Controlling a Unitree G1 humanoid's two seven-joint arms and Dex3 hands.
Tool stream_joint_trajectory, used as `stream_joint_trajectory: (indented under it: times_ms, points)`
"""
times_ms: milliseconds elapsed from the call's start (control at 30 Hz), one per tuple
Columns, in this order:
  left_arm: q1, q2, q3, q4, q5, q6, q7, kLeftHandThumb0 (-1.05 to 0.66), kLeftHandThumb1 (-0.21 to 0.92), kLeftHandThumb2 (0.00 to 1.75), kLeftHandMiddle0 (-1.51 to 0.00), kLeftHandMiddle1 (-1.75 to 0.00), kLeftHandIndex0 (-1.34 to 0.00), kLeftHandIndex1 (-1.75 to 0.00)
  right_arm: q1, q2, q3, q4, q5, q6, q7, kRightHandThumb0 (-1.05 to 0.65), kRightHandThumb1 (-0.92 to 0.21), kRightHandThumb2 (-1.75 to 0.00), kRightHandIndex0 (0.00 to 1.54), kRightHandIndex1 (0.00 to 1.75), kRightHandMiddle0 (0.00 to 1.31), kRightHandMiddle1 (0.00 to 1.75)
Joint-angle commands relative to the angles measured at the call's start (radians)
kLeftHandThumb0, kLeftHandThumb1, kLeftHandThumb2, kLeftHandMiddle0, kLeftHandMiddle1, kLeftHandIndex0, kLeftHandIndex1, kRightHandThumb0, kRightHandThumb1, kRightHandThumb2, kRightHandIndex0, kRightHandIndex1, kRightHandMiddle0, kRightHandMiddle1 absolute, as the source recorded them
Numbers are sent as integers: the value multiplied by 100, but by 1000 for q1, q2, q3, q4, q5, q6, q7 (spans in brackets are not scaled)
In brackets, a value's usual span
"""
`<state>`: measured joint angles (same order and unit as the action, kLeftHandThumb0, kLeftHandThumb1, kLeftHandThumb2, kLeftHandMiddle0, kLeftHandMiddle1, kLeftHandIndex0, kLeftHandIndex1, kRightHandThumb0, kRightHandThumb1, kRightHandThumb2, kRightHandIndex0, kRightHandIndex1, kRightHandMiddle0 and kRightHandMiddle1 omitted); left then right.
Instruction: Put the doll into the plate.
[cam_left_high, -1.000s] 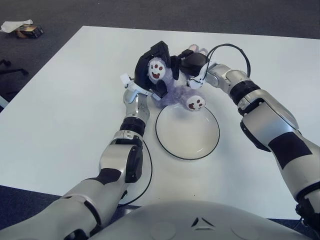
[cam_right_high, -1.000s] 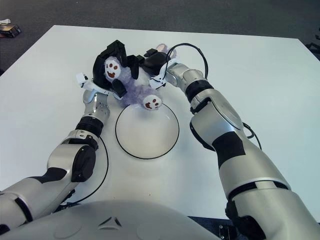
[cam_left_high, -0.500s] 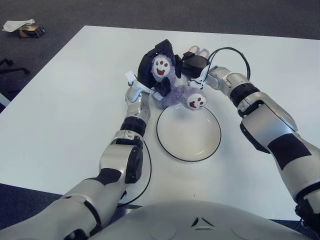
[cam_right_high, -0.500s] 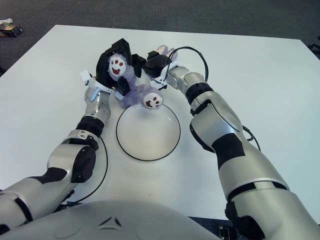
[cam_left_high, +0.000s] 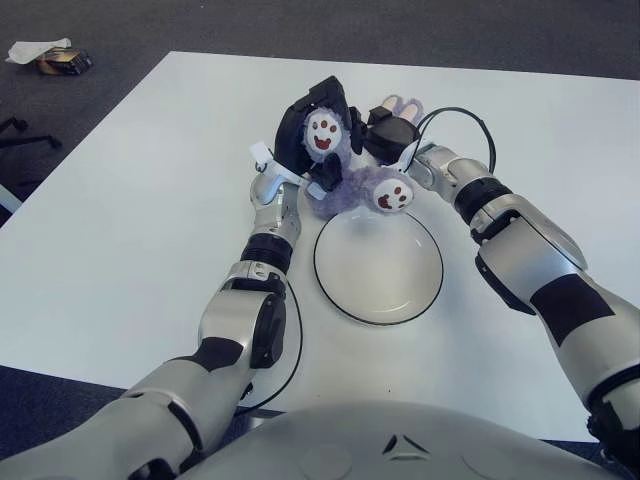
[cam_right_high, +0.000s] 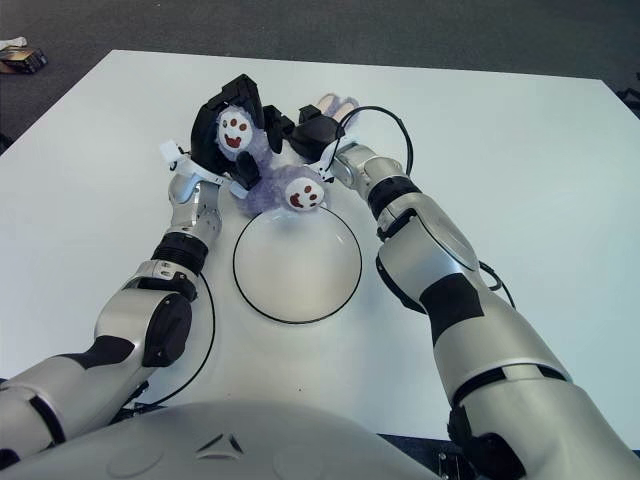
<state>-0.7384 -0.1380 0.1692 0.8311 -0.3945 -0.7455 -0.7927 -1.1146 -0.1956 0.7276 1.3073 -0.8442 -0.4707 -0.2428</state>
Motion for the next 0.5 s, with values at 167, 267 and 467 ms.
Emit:
stream_joint_trajectory:
  times_ms: [167,267,467]
  points:
    - [-4,-15,10,-6,-78,55,-85,0,-14,175,-101,-153,-74,-175,96,2,-12,60,4,50,-23,2,-19,-135,71,143,58,174]
    - [-4,-12,13,-4,-83,68,-88,0,-13,175,-100,-154,-74,-175,105,-4,-26,60,13,52,-37,1,-11,-143,81,139,65,174]
    - [4,4,3,-2,-30,52,-28,0,-13,175,-99,-156,-73,-175,118,-11,-72,59,55,37,-31,0,-3,-154,89,143,68,175]
